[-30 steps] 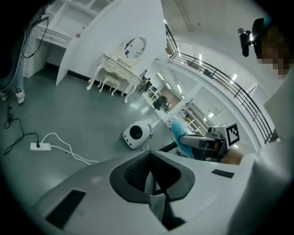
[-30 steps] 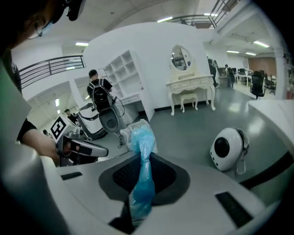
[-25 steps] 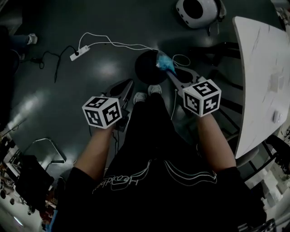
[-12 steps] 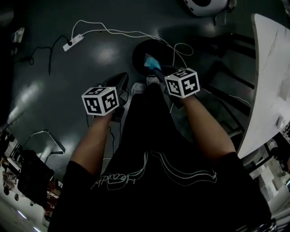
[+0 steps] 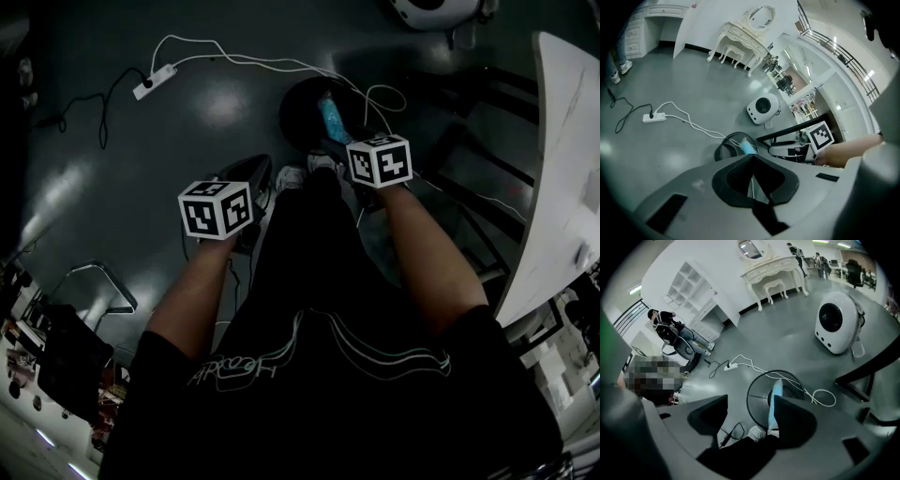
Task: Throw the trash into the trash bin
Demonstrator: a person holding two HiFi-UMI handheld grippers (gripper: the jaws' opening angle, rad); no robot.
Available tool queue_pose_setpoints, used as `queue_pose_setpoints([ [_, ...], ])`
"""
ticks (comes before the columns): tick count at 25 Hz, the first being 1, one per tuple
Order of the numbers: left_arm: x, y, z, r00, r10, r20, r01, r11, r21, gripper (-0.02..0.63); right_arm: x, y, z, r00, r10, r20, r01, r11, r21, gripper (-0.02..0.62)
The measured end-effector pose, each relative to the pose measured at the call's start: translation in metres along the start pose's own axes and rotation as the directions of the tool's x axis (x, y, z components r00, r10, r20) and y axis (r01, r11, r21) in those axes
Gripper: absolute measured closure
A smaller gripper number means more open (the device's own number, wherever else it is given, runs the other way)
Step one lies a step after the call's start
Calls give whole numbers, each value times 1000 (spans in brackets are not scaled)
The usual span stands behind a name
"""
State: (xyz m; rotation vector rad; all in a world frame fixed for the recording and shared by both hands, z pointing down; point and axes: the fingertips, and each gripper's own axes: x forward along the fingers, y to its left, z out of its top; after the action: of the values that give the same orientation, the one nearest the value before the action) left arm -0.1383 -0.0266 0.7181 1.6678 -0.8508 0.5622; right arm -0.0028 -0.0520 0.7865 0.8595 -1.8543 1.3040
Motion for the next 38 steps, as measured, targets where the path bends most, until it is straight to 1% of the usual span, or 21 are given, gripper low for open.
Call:
queue_pose_setpoints([
  [2, -3, 3, 1, 1000, 1, 1, -1, 1000, -4, 601, -1, -5, -3, 1000, -23, 5, 23, 1000, 18, 285],
  [5, -6, 4, -1, 1000, 0, 4, 0, 1000, -28, 601, -5, -13, -11, 999, -51, -19, 52, 998, 42, 287],
  [7, -8, 2, -1, 1000, -5, 3, 6, 999, -32, 601, -11, -15, -12, 998, -59, -13, 60, 996, 67, 287],
  [9, -14, 0, 0, 1000, -8, -1, 8, 1000, -21, 601, -19, -11, -6, 998, -55, 24, 53, 995, 90, 288],
  [13, -25, -11, 12, 1000, -18, 8, 18, 1000, 26, 601, -50, 3, 24, 988, -37, 147, 22, 994, 104, 289],
  [15, -33, -21, 20, 999, -38, 25, 37, 998, 42, 601, -73, 20, 39, 976, -5, 216, -12, 997, 76, 291],
  [17, -46, -34, 34, 997, -65, 51, 61, 996, 64, 601, -99, 42, 53, 960, 29, 280, -37, 999, 24, 304],
  [19, -63, -54, 53, 990, -110, 85, 102, 991, 90, 601, -130, 62, 67, 937, 43, 346, -44, 999, -5, 375],
  [22, -98, -93, 86, 968, -200, 152, 176, 972, 153, 601, -184, 86, 85, 890, 50, 453, -70, 997, 28, 453],
  [24, -124, -123, 107, 947, -260, 189, 219, 952, 213, 601, -224, 100, 97, 849, 51, 525, -88, 995, 46, 493],
  [26, -152, -151, 125, 927, -311, 211, 249, 928, 276, 601, -266, 117, 109, 804, 51, 593, -94, 995, 41, 534],
  [29, -188, -195, 141, 900, -381, 212, 292, 887, 357, 601, -323, 144, 118, 729, 80, 679, -134, 991, 27, 557],
  [30, -197, -211, 143, 892, -403, 204, 307, 872, 381, 601, -342, 153, 118, 706, 99, 701, -154, 988, 16, 558],
  [32, -213, -243, 143, 878, -441, 185, 332, 841, 427, 601, -375, 171, 118, 662, 162, 732, -212, 977, -25, 560],
  [33, -222, -257, 145, 869, -461, 178, 344, 823, 452, 601, -389, 181, 118, 639, 198, 743, -240, 969, -52, 560],
  [34, -231, -272, 149, 856, -487, 173, 359, 801, 480, 601, -404, 190, 120, 618, 222, 754, -251, 965, -78, 560],
  [35, -239, -287, 154, 839, -518, 168, 377, 775, 508, 601, -418, 197, 121, 600, 230, 766, -238, 966, -103, 560],
  [36, -248, -302, 157, 820, -549, 161, 397, 748, 532, 601, -432, 203, 122, 589, 223, 777, -201, 971, -126, 560],
  [38, -266, -328, 157, 786, -601, 144, 432, 701, 567, 601, -460, 214, 115, 577, 189, 794, -105, 982, -158, 559],
])
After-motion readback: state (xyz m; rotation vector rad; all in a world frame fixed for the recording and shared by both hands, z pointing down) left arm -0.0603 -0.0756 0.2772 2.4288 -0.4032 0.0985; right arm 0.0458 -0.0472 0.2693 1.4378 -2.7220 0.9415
